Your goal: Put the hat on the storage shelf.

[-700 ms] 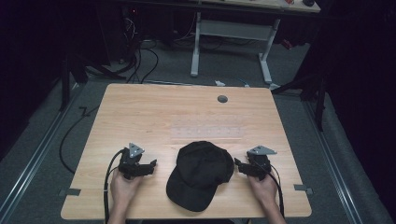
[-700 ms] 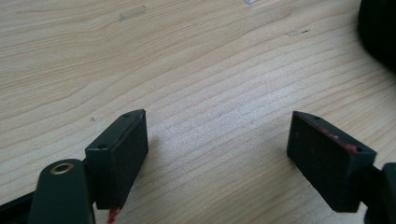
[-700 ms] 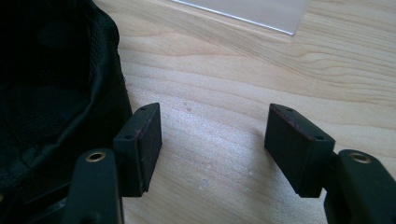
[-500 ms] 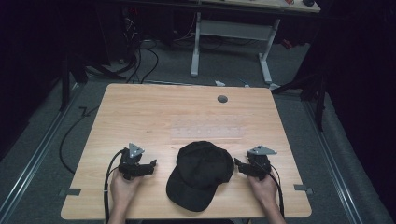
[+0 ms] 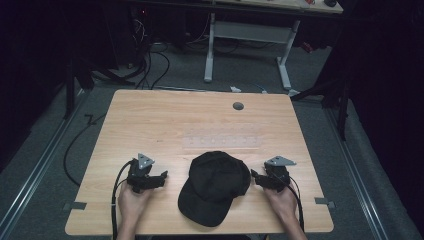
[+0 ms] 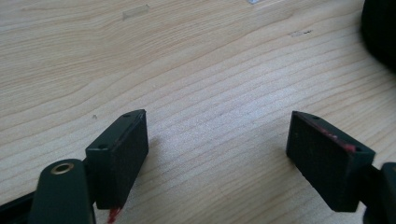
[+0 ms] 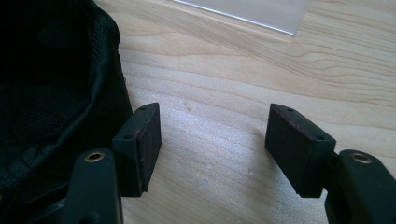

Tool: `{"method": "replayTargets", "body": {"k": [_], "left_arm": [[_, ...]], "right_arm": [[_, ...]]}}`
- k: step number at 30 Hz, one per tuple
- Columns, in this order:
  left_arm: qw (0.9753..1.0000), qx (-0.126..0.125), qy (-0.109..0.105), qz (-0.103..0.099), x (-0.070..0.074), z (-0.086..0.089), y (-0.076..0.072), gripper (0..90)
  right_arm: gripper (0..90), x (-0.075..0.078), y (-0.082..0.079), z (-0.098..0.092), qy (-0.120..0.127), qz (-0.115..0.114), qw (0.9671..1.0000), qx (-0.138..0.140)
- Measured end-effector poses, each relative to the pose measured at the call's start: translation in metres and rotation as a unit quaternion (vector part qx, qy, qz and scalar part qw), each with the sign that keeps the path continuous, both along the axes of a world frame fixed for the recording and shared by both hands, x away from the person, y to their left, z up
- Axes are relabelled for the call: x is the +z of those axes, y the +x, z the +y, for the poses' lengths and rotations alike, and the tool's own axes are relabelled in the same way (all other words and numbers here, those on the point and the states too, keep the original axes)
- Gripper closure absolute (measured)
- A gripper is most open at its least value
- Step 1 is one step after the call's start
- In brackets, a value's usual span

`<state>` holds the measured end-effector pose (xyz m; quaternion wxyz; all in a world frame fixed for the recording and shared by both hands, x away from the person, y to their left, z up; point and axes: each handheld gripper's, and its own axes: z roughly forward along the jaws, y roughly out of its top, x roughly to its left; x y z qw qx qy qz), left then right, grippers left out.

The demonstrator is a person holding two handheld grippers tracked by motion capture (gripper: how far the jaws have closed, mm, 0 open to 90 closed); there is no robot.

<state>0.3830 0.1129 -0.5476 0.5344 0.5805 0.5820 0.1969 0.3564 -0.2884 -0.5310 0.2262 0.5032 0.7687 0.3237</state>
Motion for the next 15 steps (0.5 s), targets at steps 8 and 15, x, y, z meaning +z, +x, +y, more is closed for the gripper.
{"method": "replayTargets", "body": {"k": [8, 15], "left_arm": [[1.0, 0.005, 0.001, 0.0, 0.0, -0.0006, 0.0, 21.3], [1.0, 0.006, 0.0, 0.001, 0.0001, -0.0006, -0.0001, 21.3]], "right_arm": [[41.2, 0.0003, -0.0005, -0.0006, 0.006, -0.001, 1.0, -0.008], [48.6, 0.0038, -0.0096, -0.0075, 0.019, -0.007, 0.9997, -0.011]]}}
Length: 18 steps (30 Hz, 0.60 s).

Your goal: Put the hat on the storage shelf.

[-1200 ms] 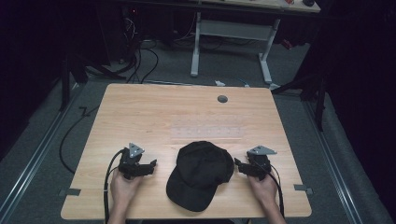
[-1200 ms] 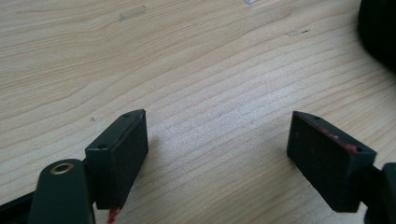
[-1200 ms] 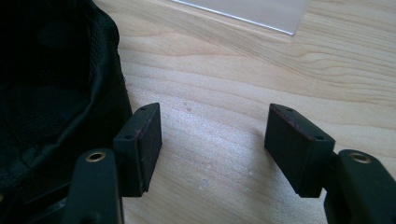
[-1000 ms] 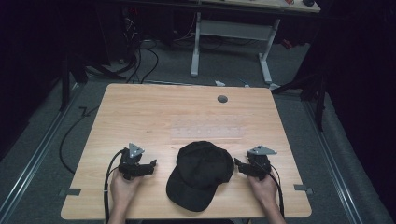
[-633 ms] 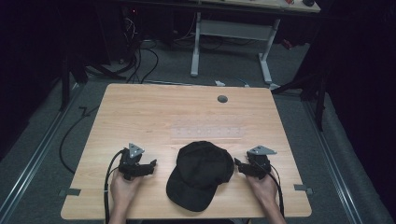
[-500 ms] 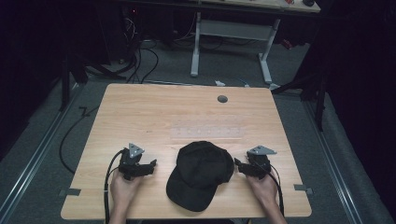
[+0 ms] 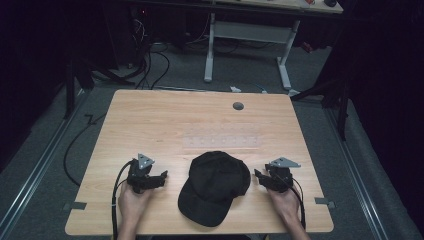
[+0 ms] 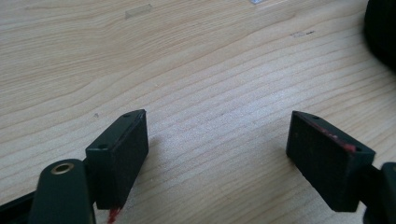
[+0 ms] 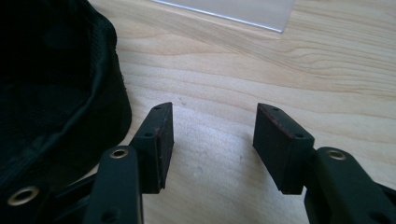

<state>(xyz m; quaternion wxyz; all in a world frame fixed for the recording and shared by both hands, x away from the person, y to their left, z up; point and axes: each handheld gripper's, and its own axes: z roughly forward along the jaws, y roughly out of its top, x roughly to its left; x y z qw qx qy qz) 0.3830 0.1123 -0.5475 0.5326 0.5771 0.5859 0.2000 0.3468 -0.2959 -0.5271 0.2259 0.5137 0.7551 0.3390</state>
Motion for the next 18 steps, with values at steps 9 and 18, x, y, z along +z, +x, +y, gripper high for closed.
{"method": "replayTargets", "body": {"k": [9, 18], "left_arm": [[1.0, 0.0, 0.0, 0.0, 0.0, 0.0, 0.0, 21.4], [1.0, 0.001, -0.002, 0.0, 0.0, 0.0, 0.0, 21.8]], "right_arm": [[49.0, 0.009, -0.015, -0.001, 0.028, -0.011, 0.9995, 0.01], [50.8, 0.016, -0.026, -0.003, 0.056, -0.012, 0.9982, 0.019]]}}
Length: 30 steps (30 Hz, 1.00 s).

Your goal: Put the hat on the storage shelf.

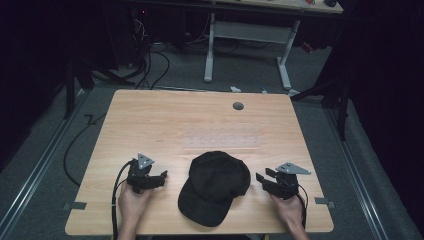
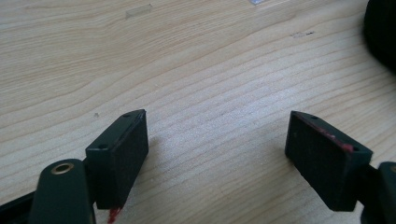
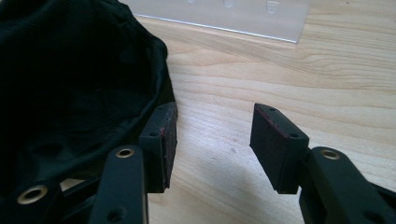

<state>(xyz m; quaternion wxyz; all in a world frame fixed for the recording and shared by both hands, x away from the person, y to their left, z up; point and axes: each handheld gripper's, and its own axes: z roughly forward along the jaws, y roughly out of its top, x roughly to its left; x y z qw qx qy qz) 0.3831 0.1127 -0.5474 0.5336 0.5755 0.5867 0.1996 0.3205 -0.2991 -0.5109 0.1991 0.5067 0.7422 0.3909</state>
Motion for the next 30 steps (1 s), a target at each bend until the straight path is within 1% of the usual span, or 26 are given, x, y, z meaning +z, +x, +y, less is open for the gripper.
{"method": "replayTargets", "body": {"k": [3, 6, 11, 14, 19, 26, 30], "left_arm": [[1.0, 0.0, 0.0, 0.0, 0.0, 0.0, 0.0, 21.8], [1.0, 0.0, 0.0, 0.0, 0.0, 0.0, 0.0, 21.8], [1.0, 0.001, -0.001, 0.0, 0.0, 0.0, 0.0, 21.9], [1.0, 0.001, -0.001, 0.0, 0.0, 0.0, 0.0, 22.0], [1.0, 0.001, -0.001, 0.0, 0.0, 0.0, 0.0, 22.0], [1.0, 0.001, -0.001, 0.0, 0.0, 0.0, 0.0, 22.0], [1.0, 0.001, -0.001, 0.0, 0.0, 0.0, 0.0, 22.0]], "right_arm": [[50.4, 0.002, -0.003, 0.001, 0.0, -0.002, 1.0, 0.003], [49.3, 0.005, -0.005, 0.003, 0.006, -0.009, 0.9999, 0.009], [48.1, 0.004, -0.005, 0.005, 0.011, -0.003, 0.9998, 0.013], [47.9, 0.006, -0.007, 0.007, 0.01, -0.01, 0.9997, 0.02], [47.1, 0.011, -0.01, 0.011, 0.02, -0.014, 0.9993, 0.028], [45.6, 0.012, -0.009, 0.019, 0.019, -0.011, 0.9989, 0.041], [44.3, 0.011, -0.007, 0.022, 0.02, -0.003, 0.9988, 0.044]]}}
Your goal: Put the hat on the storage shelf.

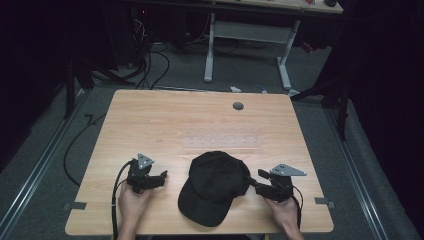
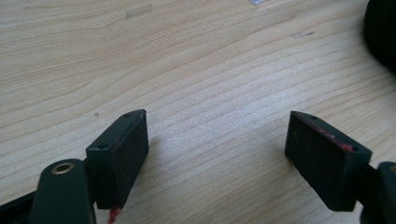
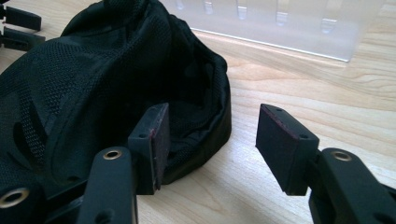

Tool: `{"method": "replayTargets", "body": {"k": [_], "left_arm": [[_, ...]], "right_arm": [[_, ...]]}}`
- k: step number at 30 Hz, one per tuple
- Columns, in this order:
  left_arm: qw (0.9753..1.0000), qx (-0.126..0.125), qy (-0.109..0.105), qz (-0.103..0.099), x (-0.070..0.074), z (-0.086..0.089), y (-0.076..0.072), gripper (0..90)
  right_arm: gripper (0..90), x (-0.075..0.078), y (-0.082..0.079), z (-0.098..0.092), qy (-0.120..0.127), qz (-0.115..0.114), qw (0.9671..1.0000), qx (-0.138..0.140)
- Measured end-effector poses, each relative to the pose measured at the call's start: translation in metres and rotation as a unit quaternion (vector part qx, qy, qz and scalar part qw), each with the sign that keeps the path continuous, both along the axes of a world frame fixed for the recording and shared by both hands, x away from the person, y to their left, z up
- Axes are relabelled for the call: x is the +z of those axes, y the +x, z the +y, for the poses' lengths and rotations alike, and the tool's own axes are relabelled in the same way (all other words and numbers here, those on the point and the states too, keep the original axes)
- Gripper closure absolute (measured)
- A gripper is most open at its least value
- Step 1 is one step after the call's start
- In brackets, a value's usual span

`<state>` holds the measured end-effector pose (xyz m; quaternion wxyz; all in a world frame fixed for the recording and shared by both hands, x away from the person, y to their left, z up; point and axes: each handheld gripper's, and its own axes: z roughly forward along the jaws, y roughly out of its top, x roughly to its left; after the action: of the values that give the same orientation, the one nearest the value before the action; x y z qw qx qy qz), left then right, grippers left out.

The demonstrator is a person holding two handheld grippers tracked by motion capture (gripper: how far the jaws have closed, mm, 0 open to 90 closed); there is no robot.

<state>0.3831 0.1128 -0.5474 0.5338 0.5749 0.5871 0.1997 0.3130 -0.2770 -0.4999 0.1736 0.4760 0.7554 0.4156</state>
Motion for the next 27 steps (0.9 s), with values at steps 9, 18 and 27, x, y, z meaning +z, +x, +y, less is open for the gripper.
{"method": "replayTargets", "body": {"k": [9, 18, 27], "left_arm": [[1.0, 0.001, 0.0, 0.0, 0.0, 0.0, 0.0, 22.0], [1.0, 0.001, 0.0, 0.0, 0.0, 0.0, 0.0, 22.0], [1.0, 0.001, 0.0, 0.0, 0.0, 0.0, 0.0, 22.1]], "right_arm": [[43.2, -0.005, 0.005, 0.008, -0.001, 0.022, 0.9997, 0.009], [43.4, -0.012, 0.008, 0.016, -0.006, 0.036, 0.9992, 0.017], [46.7, -0.024, 0.01, 0.023, -0.034, 0.044, 0.9982, 0.021]]}}
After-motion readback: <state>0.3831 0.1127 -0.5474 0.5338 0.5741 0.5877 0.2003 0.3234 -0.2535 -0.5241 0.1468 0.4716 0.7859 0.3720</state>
